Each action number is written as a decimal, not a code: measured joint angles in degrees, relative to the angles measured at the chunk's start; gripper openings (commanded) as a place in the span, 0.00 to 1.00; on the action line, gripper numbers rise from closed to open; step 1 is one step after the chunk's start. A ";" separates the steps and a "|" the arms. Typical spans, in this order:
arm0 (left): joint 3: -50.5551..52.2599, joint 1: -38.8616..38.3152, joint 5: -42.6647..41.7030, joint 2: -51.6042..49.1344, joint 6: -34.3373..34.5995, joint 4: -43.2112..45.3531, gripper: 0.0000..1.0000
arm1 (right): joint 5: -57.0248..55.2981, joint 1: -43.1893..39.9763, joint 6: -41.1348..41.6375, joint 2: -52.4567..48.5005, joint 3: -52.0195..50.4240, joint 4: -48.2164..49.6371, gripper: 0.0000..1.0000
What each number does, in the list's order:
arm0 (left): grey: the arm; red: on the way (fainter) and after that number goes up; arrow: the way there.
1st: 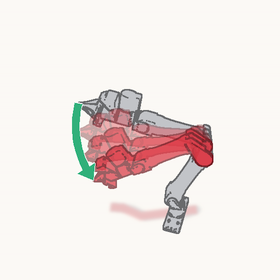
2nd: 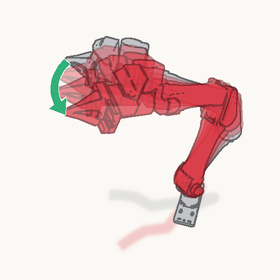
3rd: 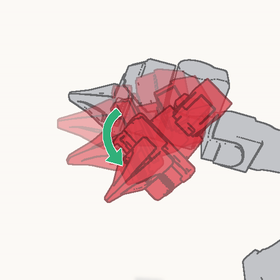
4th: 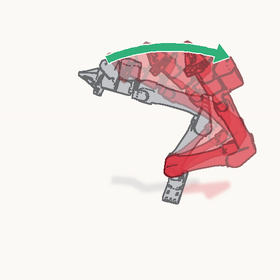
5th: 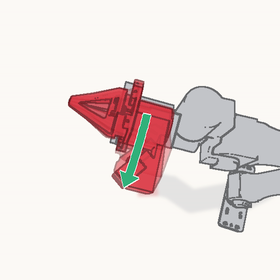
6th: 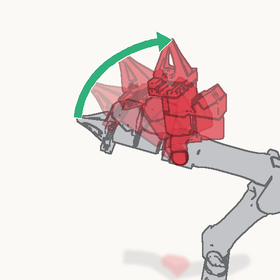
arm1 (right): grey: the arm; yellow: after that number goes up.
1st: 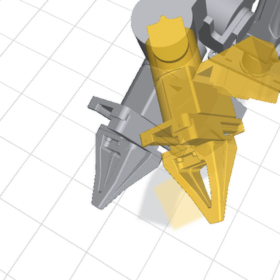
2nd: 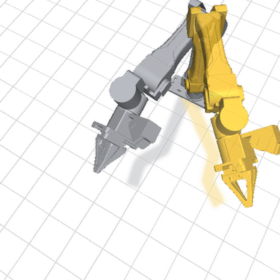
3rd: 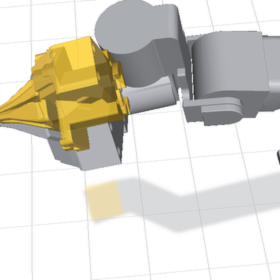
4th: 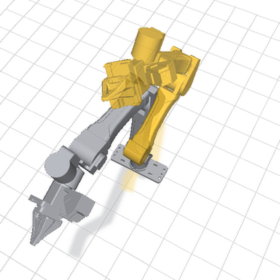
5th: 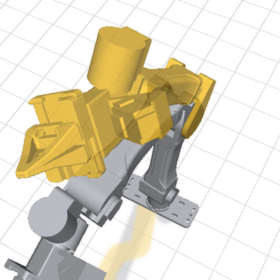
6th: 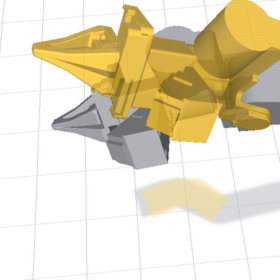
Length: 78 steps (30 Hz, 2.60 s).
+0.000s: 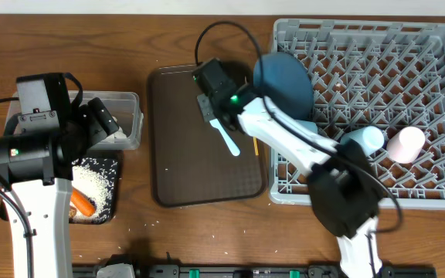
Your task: Sort waste into correct bins and load items into the dishwasher rack
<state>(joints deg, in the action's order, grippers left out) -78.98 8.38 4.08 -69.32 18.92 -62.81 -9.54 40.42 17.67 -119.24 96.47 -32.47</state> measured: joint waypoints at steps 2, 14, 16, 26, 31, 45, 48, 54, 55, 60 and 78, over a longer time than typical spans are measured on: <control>0.00 0.00 0.00 0.00 0.00 0.00 0.98 | 0.04 0.00 -0.07 3.61 0.00 -1.27 0.01; 0.00 0.00 0.00 -0.02 -0.02 0.00 0.98 | 6.49 0.00 -4.52 3.34 0.00 -10.16 0.47; 0.00 0.00 0.00 0.00 -0.02 0.00 0.98 | 7.72 0.02 -6.16 -0.11 -0.31 -9.70 0.51; 0.00 -0.02 0.00 0.00 -0.02 0.00 0.98 | 9.75 0.00 -9.49 -8.76 -1.18 -8.22 0.29; 0.00 0.00 0.00 0.00 0.00 0.00 0.98 | 10.23 -0.04 -8.79 -8.76 -1.16 -8.83 0.06; 0.00 0.00 0.00 0.00 -0.02 0.00 0.98 | 10.64 -0.04 -8.68 -8.74 -0.81 -9.18 0.01; 0.00 0.00 0.00 -0.02 0.00 0.00 0.98 | 10.64 -0.04 -8.66 -8.63 -0.79 -9.33 0.01; 0.00 0.00 0.00 0.00 -0.02 -0.02 0.98 | 10.84 -0.04 -8.68 -6.60 -0.79 -9.94 0.01; 0.00 0.00 0.00 0.00 -0.02 -0.02 0.98 | 10.84 -0.04 -8.68 -5.79 -0.79 -9.97 0.01; 0.00 0.00 0.00 0.00 -0.02 0.00 0.98 | 10.84 -0.04 -8.68 -1.22 -0.79 -9.94 0.01; 0.00 0.00 0.00 0.00 0.00 0.00 0.98 | 10.67 -0.04 -9.62 -3.15 -0.57 -18.47 0.33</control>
<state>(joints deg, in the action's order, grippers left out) -78.98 8.38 4.08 -69.32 18.92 -62.81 1.13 40.38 8.05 -122.39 95.90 -50.94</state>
